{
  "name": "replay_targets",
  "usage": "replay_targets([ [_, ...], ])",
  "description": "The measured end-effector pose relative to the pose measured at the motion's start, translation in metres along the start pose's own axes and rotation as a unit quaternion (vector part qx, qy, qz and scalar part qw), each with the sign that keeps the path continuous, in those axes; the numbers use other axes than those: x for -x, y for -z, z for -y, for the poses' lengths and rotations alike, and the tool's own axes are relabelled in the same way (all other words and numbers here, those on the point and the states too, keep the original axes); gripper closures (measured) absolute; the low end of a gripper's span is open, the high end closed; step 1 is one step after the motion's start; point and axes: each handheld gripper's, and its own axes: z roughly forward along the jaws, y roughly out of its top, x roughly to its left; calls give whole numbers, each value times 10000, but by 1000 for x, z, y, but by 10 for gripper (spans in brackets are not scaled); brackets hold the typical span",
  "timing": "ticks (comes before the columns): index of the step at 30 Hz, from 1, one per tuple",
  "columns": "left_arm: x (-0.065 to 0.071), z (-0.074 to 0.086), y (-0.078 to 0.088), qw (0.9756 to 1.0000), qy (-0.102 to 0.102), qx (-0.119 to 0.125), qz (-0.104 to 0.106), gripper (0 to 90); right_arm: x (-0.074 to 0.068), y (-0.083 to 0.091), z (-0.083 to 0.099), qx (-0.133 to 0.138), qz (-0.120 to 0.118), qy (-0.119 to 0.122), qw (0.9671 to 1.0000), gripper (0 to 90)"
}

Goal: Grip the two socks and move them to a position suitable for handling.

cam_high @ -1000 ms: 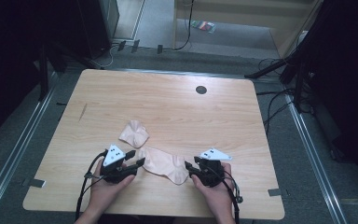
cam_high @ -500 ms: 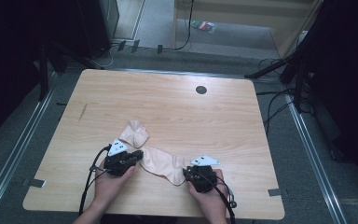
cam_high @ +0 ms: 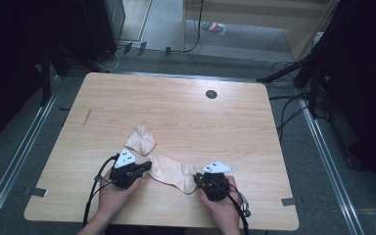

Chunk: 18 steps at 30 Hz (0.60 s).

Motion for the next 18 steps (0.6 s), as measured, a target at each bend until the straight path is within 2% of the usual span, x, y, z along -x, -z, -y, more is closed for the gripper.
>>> replay_targets([
  [9,2,-2,6,9999,-51,130,-16,900,2,2,-1,77,42,17,10000,851],
  [12,2,-2,6,9990,-44,281,-334,900,2,2,-1,82,31,34,10000,851],
  [13,1,-3,5,9992,52,283,-287,889,2,2,-2,90,29,35,9999,851],
  [15,-2,-4,-1,9987,344,218,-302,584,1,2,-1,80,27,29,10000,850],
  [16,-3,-4,-4,9985,440,169,-268,487,0,1,-1,75,24,44,10000,850],
  [18,-3,-4,-8,9983,512,65,-269,460,0,1,-1,72,23,49,10000,850],
])
